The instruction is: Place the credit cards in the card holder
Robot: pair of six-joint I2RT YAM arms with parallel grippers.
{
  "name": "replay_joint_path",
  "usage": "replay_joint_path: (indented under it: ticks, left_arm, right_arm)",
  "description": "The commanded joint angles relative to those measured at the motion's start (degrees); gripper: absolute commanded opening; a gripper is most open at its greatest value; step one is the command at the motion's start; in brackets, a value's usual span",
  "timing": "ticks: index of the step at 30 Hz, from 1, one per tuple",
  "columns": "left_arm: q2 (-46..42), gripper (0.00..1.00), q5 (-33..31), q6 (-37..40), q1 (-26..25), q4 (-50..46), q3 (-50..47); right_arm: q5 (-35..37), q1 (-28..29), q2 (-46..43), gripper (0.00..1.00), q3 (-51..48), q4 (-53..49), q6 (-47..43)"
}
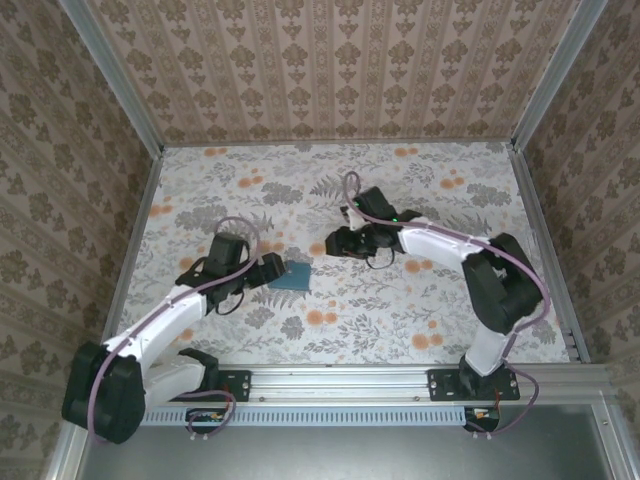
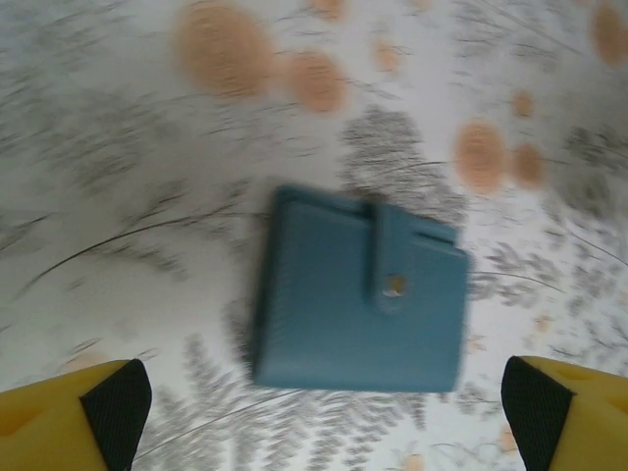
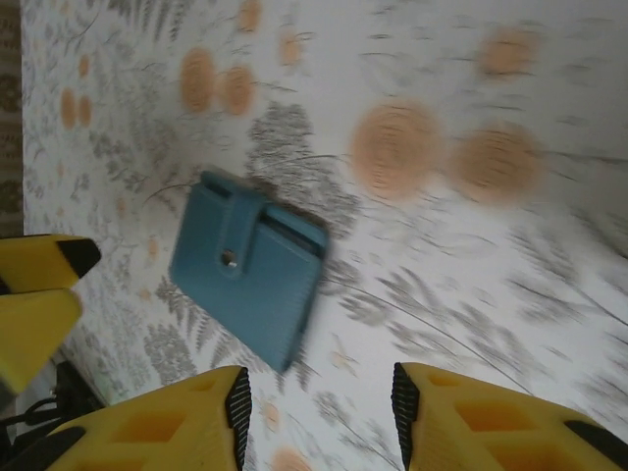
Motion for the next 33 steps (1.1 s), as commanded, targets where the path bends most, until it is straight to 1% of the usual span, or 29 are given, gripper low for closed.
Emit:
replay_joint_path:
  ticks: [1, 4, 8, 12, 16, 18, 22, 24, 26, 29, 31, 33]
  left_arm:
    - [-5.7, 0.96, -3.5, -5.3, 1.8, -2.4, -2.0]
    - [-9.2, 0.97, -5.1, -5.5, 2.7, -4.9, -2.8]
    - [-12.2, 0.97, -5.5, -5.8, 3.2, -6.2, -4.0]
    - [-13.6, 0.97, -4.7, -6.3, 3.2, -5.2, -5.4]
    - [-13.5, 0.97, -3.4, -5.7, 3.2, -3.7, -5.5]
    - [-13.0, 0.97, -2.4, -5.5, 3.2, -2.8, -5.3]
    - [-10.7, 0.97, 0.1, -5.3, 3.1, 0.1, -4.8]
    - [-9.2, 0.97, 1.2, -5.4, 2.8, 1.7, -4.4]
    - [-7.0, 0.96, 1.8, -5.5, 2.0, 3.3, -3.7]
    - [-3.1, 0.95, 2.3, -5.7, -0.2, 5.7, -2.1]
    - [0.1, 0.94, 2.2, -5.8, -2.1, 6.9, -0.5]
    - [3.8, 0.93, 2.2, -5.9, -5.3, 7.9, 1.4]
  right_arm:
    - [-1.8, 3.3, 6.2, 0.46, 7.7, -3.5, -1.7]
    - [-2.0, 5.9, 12.0, 0.47, 13.8, -5.8, -2.0]
    - [-4.1, 8.4, 18.1, 0.48, 20.3, -7.4, -1.8]
    - [-6.0, 9.2, 22.4, 0.48, 22.9, -7.4, -0.6]
    - [-3.0, 9.2, 23.5, 0.47, 22.0, -9.1, 0.2]
    - [-0.6, 9.1, 22.2, 0.45, 19.7, -8.8, 1.0]
    - [7.7, 8.5, 17.1, 0.43, 12.4, -8.0, 5.5]
    - [12.6, 7.9, 13.3, 0.41, 6.7, -6.6, 10.3]
    - [15.4, 7.1, 8.7, 0.4, 0.1, -3.7, 15.5]
    - [18.3, 6.5, 1.5, 0.38, -8.8, 0.5, 23.5]
    - [17.4, 6.5, -3.1, 0.38, -13.7, 3.8, 27.4]
    - [15.3, 6.6, -7.9, 0.38, -17.8, 7.7, 30.3]
